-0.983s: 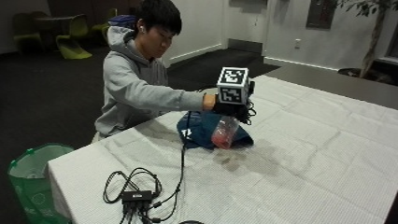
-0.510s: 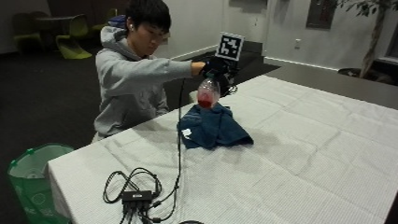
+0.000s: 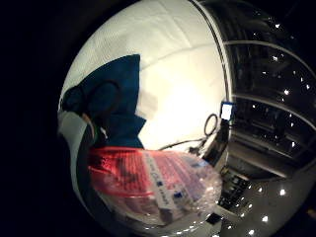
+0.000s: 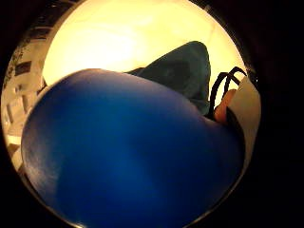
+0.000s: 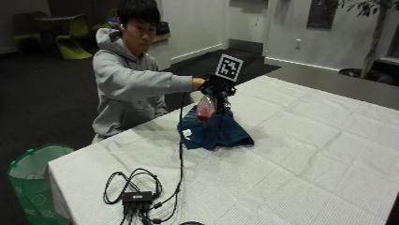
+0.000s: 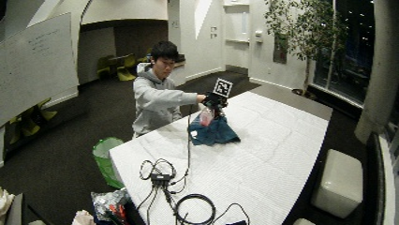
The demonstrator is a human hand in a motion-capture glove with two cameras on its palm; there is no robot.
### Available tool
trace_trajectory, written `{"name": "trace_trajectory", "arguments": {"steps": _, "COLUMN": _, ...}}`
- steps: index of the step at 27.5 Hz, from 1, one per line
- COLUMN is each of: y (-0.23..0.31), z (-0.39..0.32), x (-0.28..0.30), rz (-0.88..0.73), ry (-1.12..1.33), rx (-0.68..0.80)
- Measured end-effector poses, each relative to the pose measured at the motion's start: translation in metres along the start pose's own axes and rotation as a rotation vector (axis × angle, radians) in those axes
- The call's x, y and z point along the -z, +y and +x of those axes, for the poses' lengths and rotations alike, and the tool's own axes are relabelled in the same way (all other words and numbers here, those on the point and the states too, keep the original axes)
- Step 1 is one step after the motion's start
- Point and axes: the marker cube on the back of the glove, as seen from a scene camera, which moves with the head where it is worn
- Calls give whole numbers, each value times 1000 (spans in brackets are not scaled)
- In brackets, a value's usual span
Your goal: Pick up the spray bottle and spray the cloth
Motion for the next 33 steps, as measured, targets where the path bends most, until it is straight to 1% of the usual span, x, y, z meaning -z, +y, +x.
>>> {"name": "trace_trajectory", "arguments": {"steps": 4, "y": -1, "z": -4, "x": 14, "rz": 19, "ry": -32, "rx": -36}}
{"name": "trace_trajectory", "arguments": {"steps": 10, "y": 8, "z": -10, "x": 46, "rz": 63, "ry": -116, "rx": 16}}
{"name": "trace_trajectory", "arguments": {"steps": 14, "y": 9, "z": -11, "x": 48, "rz": 78, "ry": -83, "rx": 55}}
{"name": "trace_trajectory", "arguments": {"steps": 16, "y": 5, "z": -9, "x": 41, "rz": 70, "ry": -67, "rx": 23}}
{"name": "trace_trajectory", "arguments": {"steps": 19, "y": -5, "z": -13, "x": 27, "rz": 49, "ry": -73, "rx": -97}}
{"name": "trace_trajectory", "arguments": {"steps": 20, "y": -8, "z": -16, "x": 22, "rz": 44, "ry": -70, "rx": -99}}
{"name": "trace_trajectory", "arguments": {"steps": 23, "y": -12, "z": -26, "x": 8, "rz": 40, "ry": -57, "rx": -49}}
{"name": "trace_trajectory", "arguments": {"steps": 26, "y": -17, "z": -40, "x": 5, "rz": 56, "ry": -101, "rx": -65}}
{"name": "trace_trajectory", "arguments": {"steps": 30, "y": -14, "z": -51, "x": 8, "rz": 103, "ry": -128, "rx": 64}}
{"name": "trace_trajectory", "arguments": {"steps": 31, "y": -14, "z": -53, "x": 10, "rz": 121, "ry": -136, "rx": 77}}
{"name": "trace_trajectory", "arguments": {"steps": 33, "y": -14, "z": -62, "x": 17, "rz": 158, "ry": -184, "rx": 60}}
